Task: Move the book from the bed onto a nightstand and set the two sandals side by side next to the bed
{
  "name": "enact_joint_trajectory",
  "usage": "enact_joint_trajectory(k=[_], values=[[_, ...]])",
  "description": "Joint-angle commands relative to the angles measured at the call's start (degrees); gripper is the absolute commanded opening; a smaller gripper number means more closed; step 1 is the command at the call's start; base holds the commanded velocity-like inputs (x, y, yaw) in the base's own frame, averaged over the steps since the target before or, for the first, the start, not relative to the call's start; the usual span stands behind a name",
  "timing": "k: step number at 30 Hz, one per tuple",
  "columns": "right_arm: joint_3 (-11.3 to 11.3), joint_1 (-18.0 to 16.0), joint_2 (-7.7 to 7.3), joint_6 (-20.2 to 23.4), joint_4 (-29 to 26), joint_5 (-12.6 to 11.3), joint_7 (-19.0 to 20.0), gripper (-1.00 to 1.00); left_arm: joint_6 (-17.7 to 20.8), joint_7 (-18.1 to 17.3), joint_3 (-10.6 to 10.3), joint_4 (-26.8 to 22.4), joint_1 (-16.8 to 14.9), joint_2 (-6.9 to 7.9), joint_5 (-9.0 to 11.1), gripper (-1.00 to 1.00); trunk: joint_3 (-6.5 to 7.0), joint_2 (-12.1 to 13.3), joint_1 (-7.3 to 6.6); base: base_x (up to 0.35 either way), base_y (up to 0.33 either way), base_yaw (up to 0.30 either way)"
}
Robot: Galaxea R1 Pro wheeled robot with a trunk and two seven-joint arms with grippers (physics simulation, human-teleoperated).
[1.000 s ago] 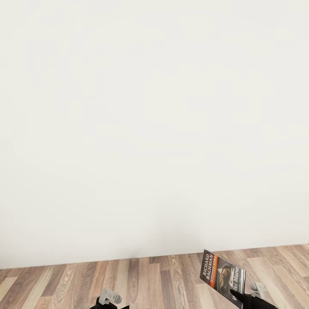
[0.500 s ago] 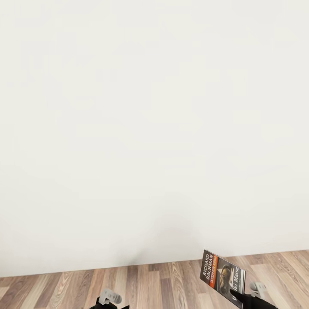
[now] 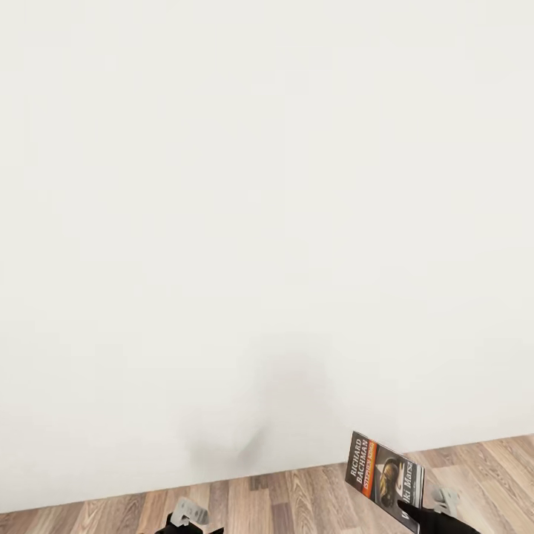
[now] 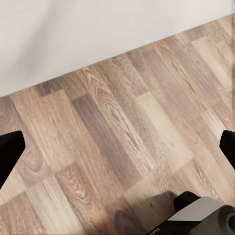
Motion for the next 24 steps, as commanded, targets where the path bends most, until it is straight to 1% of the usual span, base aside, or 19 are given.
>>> enact_joint_trajectory(k=[1, 24], values=[[0.4, -0.1, 0.03, -0.4, 0.2, -0.4, 0.2, -1.0, -0.3, -0.2, 0.5, 0.0, 0.0, 0.01, -0.6, 1.0, -0.12, -0.1, 0.03, 0.026, 0.0, -0.273], [0.4, -0.1, 0.03, -0.4, 0.2, -0.4, 0.2, -1.0, -0.4, -0.2, 0.4, 0.0, 0.0, 0.01, -0.6, 1.0, -0.12, -0.1, 0.03, 0.002, 0.0, -0.281]])
